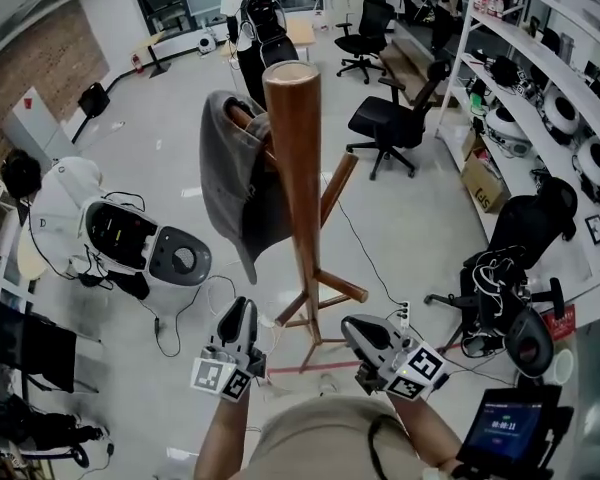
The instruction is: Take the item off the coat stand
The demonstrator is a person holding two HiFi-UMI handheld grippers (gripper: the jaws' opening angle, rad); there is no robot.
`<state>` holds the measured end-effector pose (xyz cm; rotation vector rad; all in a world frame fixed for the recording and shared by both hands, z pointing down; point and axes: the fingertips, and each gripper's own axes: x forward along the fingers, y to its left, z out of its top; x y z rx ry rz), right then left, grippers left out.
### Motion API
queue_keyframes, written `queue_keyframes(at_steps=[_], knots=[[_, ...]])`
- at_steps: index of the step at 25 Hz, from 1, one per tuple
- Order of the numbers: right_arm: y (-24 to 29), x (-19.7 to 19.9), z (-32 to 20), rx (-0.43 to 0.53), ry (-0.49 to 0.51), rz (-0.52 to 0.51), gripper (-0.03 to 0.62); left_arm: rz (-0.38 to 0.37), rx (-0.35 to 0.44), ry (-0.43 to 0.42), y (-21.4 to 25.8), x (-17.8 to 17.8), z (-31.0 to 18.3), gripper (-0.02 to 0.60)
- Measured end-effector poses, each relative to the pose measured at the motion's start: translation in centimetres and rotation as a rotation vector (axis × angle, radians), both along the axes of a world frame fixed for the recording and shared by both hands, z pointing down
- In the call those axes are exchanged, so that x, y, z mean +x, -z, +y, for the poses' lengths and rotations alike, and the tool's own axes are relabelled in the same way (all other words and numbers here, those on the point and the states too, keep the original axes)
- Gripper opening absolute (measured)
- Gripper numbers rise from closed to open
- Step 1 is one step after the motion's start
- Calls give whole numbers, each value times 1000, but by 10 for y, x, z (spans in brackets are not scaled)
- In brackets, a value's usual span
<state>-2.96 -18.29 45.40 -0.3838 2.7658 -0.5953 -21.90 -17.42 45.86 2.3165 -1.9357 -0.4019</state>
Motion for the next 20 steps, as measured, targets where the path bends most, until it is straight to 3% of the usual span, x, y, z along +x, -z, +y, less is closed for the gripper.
queue_keyframes(at_steps=[13, 20], knots=[[-13, 10, -5, -21, -52, 39, 15, -129, 98, 3, 40, 9, -38, 129], [-12, 12, -17, -55, -54, -5, 15, -118, 125, 22, 52, 9, -54, 146]])
